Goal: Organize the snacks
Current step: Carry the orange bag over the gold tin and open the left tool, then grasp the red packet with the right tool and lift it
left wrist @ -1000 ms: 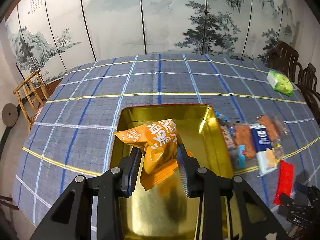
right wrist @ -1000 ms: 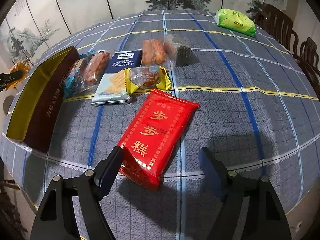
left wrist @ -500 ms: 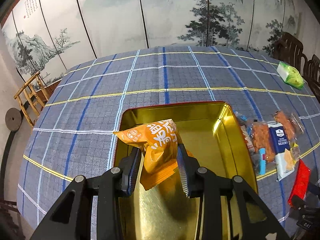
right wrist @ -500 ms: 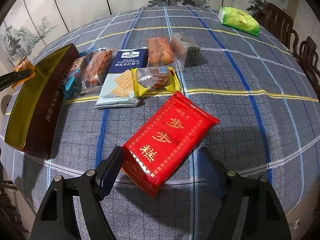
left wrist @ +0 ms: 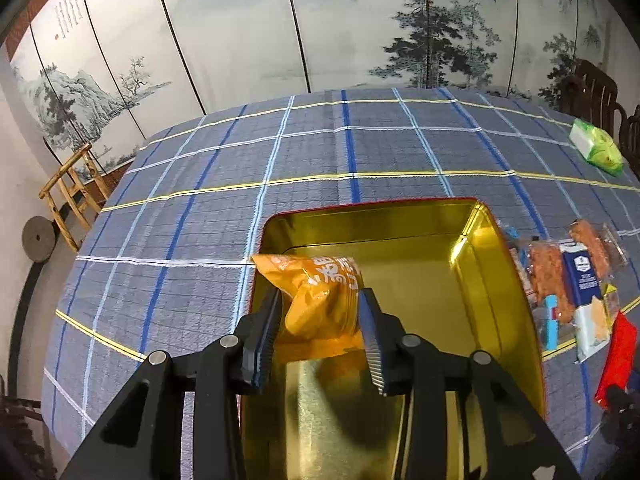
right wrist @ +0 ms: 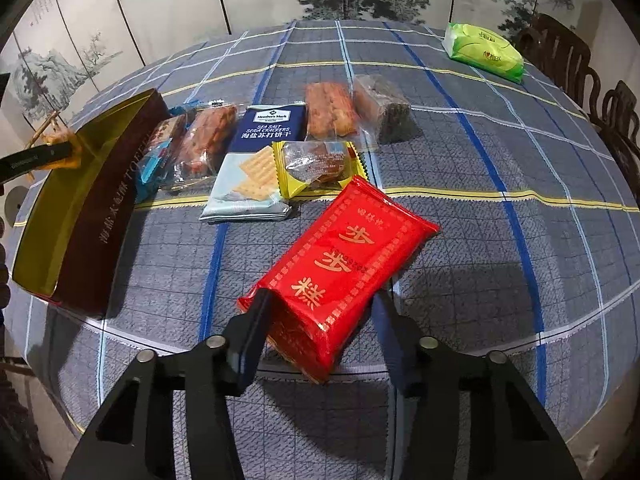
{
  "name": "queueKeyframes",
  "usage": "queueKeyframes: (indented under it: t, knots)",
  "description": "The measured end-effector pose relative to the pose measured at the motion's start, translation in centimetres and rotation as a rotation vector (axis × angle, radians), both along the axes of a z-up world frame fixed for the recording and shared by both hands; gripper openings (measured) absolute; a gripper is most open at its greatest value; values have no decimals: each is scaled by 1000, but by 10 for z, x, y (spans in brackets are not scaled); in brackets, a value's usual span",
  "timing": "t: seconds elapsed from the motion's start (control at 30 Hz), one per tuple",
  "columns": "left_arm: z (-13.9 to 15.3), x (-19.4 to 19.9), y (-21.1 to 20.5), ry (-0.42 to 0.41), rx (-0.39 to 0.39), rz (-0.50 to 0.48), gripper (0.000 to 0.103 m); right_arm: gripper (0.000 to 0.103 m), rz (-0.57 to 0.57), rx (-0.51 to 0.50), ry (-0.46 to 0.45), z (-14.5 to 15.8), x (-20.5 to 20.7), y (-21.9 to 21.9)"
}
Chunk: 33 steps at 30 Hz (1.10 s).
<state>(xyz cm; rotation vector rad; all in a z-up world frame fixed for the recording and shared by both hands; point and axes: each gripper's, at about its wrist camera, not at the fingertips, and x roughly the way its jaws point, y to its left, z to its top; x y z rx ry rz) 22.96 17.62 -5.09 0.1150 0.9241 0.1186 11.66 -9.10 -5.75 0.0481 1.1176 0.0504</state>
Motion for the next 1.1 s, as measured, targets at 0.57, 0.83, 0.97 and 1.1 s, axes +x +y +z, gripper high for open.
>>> queueKeyframes:
  t: [0.57, 0.83, 0.97, 1.1]
  knots:
    - [24, -42, 8, -79, -66, 28, 49, 22, -2, 102, 10, 1, -2, -8]
    - [37, -74, 9, -103, -124, 28, 53, 59, -151, 206, 70, 2, 12, -18]
    - [43, -87, 7, -123, -122, 14, 57, 60, -249, 246, 107, 3, 21, -23]
    - [46, -90, 1, -129, -129, -6, 57, 63, -304, 185, 111, 0, 40, -15]
